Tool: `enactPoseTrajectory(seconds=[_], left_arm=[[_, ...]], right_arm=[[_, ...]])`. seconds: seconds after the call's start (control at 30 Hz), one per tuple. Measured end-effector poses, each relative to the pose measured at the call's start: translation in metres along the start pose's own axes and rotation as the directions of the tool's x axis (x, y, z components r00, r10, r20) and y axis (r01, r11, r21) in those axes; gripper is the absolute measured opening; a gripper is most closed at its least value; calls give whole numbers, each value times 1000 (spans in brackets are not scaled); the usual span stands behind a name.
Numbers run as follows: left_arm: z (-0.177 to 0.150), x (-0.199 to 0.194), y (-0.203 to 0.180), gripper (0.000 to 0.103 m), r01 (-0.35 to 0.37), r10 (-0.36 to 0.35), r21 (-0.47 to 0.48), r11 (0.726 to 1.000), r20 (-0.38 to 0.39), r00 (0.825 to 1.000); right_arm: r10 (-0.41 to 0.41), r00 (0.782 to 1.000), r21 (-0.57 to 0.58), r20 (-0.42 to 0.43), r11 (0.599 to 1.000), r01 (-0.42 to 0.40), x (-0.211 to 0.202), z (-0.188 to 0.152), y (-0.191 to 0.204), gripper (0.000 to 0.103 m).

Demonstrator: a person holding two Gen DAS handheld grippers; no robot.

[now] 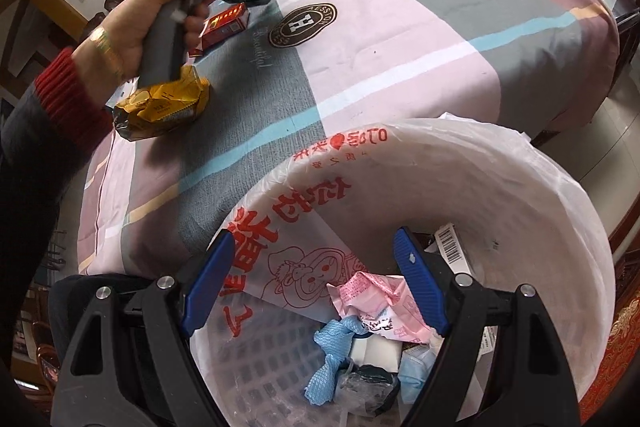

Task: Collect trash
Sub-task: 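Reach the left tool toward the yellow snack bag on the table, then grasp the yellow snack bag with the right tool and lift it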

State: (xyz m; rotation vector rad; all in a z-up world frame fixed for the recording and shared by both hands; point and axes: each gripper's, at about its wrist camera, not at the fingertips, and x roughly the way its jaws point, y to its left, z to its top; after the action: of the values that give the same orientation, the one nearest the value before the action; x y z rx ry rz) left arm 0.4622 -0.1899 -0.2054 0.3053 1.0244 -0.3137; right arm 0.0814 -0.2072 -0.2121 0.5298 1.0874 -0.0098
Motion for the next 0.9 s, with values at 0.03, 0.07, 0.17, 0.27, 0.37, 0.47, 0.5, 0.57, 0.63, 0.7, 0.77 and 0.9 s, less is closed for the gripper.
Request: enactPoseTrajectory(seconds=[0.03,0.07,0.17,0.27,0.37,0.47,0.5,0.57,0.63,0.7,0.77,0.9], left_arm=[[-11,-11,0,1,41,-41,20,999,9,999],[-21,-20,1,1,80,-80,31,996,6,997],[-59,-52,4,1,255,-254,51,966,-20,967],[-88,-91,26,12,287,-288,50,957,20,957],[-115,-138,78,89,174,-168,-35,984,138,976],[-129,-155,128,90,131,-115,-100,986,156,981],[-134,-152,138,90,125,-110,-119,985,126,986],[-137,-139,151,90,139,-128,-143,980,78,989],[-144,-121,154,90,193,-187,-174,965,55,981],[-148,-98,155,87,277,-281,-232,932,19,960],[-157,-77,147,75,378,-400,-275,884,-26,916],[-164,-65,131,75,403,-430,-289,868,-37,902]], right_arm=[[6,1000,3,3,1000,-6,0,1,1,80],[12,1000,3,6,1000,-12,0,1,2,80],[14,1000,-11,21,1000,-14,-4,3,6,80],[25,999,-24,41,999,-24,-9,6,10,80],[45,997,-70,69,997,-40,-11,15,22,80],[57,994,-177,93,983,-39,-2,31,49,80],[60,993,-201,99,979,-39,2,36,59,80],[95,991,-219,97,973,-72,10,43,72,80],[104,989,-267,105,961,-73,17,49,89,80],[82,989,-337,120,941,-37,25,52,104,80],[59,991,-400,123,916,-5,31,53,116,80],[12,991,-528,134,847,61,47,54,137,80]])
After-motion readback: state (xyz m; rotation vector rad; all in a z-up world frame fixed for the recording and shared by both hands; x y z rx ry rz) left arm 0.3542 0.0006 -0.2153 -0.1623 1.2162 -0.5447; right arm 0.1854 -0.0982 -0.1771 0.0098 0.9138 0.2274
